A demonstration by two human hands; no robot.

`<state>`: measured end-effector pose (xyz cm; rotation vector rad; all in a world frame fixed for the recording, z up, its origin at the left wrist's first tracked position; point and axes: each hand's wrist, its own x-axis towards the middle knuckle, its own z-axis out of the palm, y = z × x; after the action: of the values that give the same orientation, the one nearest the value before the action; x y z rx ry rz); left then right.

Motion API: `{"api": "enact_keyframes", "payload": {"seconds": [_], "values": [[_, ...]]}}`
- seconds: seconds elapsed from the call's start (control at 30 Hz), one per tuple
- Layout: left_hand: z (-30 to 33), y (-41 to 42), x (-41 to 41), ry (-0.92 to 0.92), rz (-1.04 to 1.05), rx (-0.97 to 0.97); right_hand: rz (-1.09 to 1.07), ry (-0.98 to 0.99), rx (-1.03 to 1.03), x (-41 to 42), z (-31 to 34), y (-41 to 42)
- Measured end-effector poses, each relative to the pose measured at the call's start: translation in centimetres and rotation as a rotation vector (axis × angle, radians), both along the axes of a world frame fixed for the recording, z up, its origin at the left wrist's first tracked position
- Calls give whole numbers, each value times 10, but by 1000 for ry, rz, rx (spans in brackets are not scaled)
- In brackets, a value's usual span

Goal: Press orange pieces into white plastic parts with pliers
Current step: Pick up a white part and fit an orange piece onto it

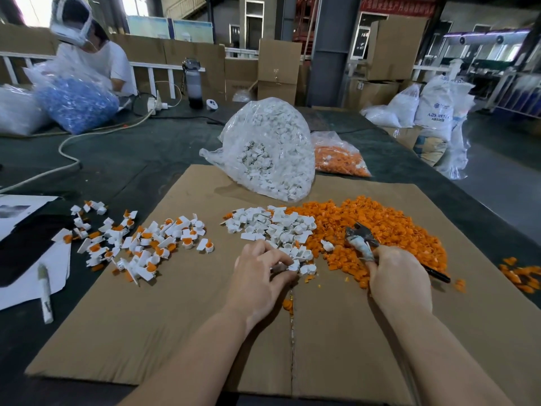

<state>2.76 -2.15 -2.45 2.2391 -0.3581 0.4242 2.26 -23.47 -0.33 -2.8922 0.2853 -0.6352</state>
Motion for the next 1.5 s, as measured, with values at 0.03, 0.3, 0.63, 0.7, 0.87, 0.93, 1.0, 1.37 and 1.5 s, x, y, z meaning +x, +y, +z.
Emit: {"api": "enact_keyframes", "payload": {"seconds": [0.03, 0.3, 0.63, 0.7, 0.87, 0.93, 1.0, 1.37, 1.5], "values": [[0, 0, 0, -2, -4, 10, -14, 15, -10, 0, -1, -2], [-3, 0, 5, 52, -5, 91, 24, -3, -84, -5, 1, 12], [-2, 0, 5, 62, -3, 36, 129, 21, -39, 1, -17, 42], [-1, -1, 5, 72, -1, 24, 96, 27, -41, 4, -17, 46], [-1, 0, 5, 70, -6, 33, 94, -31, -48, 4, -18, 54], [-1, -1, 5, 59, 7, 15, 152, -166, 22, 1, -17, 55], [-1, -2, 7, 44, 35, 10, 284, -281, 116, -3, -17, 58], [3, 0, 5, 95, 96, -186, 458, -199, 316, -9, -20, 68], [3, 0, 4, 140, 102, -227, 505, -235, 343, -13, -15, 69]]}}
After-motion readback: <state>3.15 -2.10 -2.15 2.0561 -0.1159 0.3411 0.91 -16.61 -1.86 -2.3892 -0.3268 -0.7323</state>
